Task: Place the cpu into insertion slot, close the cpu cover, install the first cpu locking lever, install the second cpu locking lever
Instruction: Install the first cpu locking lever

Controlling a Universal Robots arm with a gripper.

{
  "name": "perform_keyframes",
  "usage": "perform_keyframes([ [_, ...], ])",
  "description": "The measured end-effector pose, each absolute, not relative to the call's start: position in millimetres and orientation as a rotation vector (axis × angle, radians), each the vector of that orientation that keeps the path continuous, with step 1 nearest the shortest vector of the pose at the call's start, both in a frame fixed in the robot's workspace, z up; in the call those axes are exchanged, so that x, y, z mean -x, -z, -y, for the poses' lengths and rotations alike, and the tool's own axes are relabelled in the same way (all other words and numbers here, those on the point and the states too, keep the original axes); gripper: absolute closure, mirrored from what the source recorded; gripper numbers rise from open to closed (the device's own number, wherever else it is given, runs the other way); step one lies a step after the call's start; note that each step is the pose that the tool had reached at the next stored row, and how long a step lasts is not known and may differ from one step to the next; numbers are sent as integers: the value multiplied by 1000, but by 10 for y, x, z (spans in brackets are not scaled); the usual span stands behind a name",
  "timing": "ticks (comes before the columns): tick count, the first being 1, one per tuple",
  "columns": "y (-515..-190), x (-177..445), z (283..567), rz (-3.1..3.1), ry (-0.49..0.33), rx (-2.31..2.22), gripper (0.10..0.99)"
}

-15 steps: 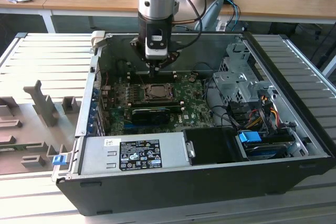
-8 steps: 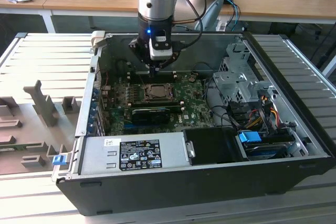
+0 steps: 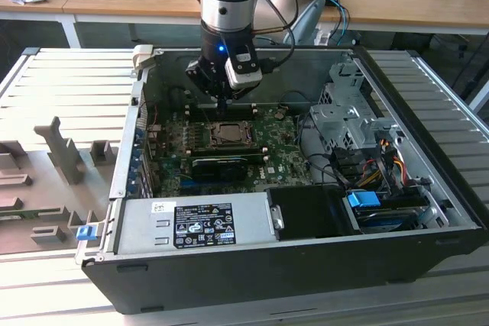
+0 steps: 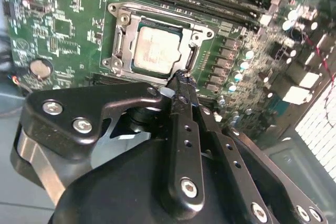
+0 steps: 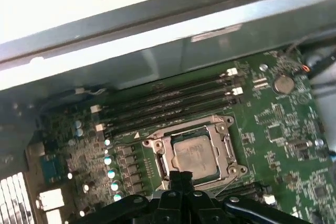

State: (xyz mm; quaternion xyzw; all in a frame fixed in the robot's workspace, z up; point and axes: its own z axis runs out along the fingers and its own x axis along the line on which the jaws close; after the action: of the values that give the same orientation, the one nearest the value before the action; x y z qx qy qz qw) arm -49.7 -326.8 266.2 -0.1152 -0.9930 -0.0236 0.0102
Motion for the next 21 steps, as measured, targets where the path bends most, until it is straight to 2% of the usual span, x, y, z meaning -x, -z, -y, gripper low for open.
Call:
perform_keyframes([
  [21,-2631,574,3271,3133,82,56,980],
])
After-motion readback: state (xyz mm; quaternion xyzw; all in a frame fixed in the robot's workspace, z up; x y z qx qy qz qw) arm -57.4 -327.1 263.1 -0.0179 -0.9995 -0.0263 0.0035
